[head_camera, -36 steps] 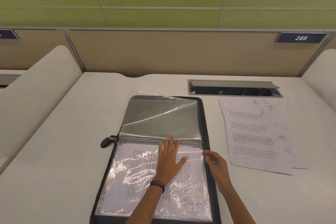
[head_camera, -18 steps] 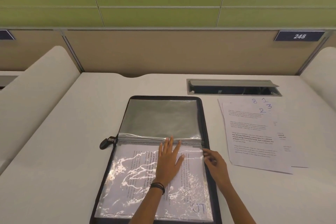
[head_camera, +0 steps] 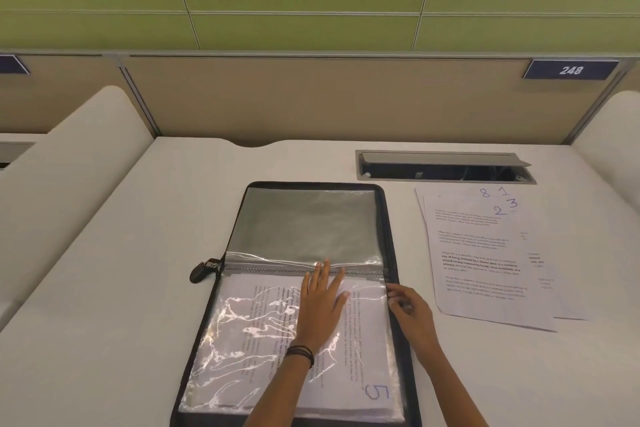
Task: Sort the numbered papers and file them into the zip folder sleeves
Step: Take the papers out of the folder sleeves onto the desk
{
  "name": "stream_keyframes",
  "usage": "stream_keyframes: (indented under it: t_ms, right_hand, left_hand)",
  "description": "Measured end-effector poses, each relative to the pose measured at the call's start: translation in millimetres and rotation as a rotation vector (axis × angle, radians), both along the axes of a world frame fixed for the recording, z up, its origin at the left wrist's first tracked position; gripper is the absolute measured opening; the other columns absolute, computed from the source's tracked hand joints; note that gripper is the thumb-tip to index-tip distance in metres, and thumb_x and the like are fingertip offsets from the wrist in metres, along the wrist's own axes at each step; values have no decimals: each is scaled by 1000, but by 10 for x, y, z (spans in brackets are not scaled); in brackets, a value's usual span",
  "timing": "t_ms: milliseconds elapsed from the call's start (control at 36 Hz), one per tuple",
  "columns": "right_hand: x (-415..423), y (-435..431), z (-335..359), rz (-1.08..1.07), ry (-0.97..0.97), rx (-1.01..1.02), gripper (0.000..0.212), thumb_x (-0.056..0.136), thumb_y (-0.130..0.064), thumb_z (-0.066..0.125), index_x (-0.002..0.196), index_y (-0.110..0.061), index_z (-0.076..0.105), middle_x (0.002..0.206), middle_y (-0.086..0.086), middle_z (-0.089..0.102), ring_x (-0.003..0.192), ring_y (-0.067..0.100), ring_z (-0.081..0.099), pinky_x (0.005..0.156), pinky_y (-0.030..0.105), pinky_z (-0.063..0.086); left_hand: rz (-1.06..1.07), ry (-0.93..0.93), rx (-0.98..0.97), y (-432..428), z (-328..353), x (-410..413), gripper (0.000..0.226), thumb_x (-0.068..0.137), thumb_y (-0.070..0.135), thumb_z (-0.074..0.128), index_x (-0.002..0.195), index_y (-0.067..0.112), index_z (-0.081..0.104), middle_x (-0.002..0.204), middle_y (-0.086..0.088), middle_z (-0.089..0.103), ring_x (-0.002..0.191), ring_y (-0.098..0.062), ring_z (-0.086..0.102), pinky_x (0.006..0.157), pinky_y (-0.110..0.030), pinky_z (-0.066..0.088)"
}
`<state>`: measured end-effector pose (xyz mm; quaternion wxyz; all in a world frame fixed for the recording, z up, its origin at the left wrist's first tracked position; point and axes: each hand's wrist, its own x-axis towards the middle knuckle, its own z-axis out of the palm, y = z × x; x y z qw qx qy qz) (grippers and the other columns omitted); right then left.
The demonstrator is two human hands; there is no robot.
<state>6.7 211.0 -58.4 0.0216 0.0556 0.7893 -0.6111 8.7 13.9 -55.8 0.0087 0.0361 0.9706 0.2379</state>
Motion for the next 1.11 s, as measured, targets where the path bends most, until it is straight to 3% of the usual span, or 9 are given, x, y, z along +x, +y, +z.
stream_keyframes:
  t_ms: [111, 333, 417, 500, 639, 750, 889, 1111]
  right_hand:
    - [1, -2, 12, 3, 0, -16, 18, 89, -8, 60, 105, -13, 65, 101, 1, 68, 91, 18, 66, 77, 17, 52]
    - [15, 25, 51, 36, -22, 45, 18, 85, 0, 62, 94, -16, 65, 93, 5, 68, 84, 21, 66, 78, 23, 54]
    - [19, 4, 113, 36, -29, 104, 25, 83, 5, 61, 86, -20, 64, 88, 4, 67, 79, 18, 63, 70, 13, 51]
    - [24, 6, 161, 63, -32, 173, 28, 82, 7, 60, 81, -21, 63, 87, 2, 66, 79, 17, 62, 69, 10, 49]
    - [2, 15, 226, 102, -95, 295, 15, 86, -4, 62, 81, -18, 63, 84, -4, 64, 79, 5, 59, 66, 2, 42]
    - [-21, -9, 267, 137, -134, 400, 3, 86, -14, 65, 84, -15, 63, 80, -4, 61, 73, 3, 55, 61, 3, 37]
    - [-14, -25, 387, 227, -201, 479, 7, 85, -13, 64, 78, -11, 66, 76, 2, 64, 68, 6, 56, 57, 3, 38]
    - [56, -32, 450, 273, -312, 568, 18, 84, -20, 67, 74, -9, 56, 67, -4, 53, 61, 4, 50, 56, 8, 37]
  left_hand:
    - [29, 16, 43, -6, 29, -17, 87, 80, 70, -15, 148, 30, 23, 158, 1, 13, 147, -19, 5, 112, -30, -13]
    - [31, -15, 52, -17, 33, -39, 90, 81, 69, -19, 146, 29, 29, 156, 1, 18, 146, -21, 12, 112, -34, -6]
    - [36, -38, -6, -12, 61, -59, 73, 94, 58, -5, 139, 27, 44, 148, -4, 38, 137, -27, 35, 109, -42, 14]
    - [71, -24, -81, -6, 82, -57, 63, 102, 46, 3, 127, 28, 58, 133, -4, 57, 121, -25, 56, 99, -38, 32]
    - [58, -19, -172, 2, 69, -51, 62, 102, 44, 4, 126, 30, 59, 131, -2, 59, 119, -23, 57, 98, -34, 34]
    - [72, -34, -183, 6, 59, -62, 62, 102, 44, 4, 126, 29, 59, 131, -3, 59, 119, -24, 57, 98, -34, 34]
    - [69, -38, -166, 2, 78, -56, 62, 102, 44, 4, 126, 28, 59, 130, -3, 59, 118, -24, 58, 98, -34, 35]
    - [93, -28, -105, 4, 74, -37, 65, 101, 46, 1, 128, 28, 57, 134, -4, 56, 123, -25, 54, 100, -37, 31]
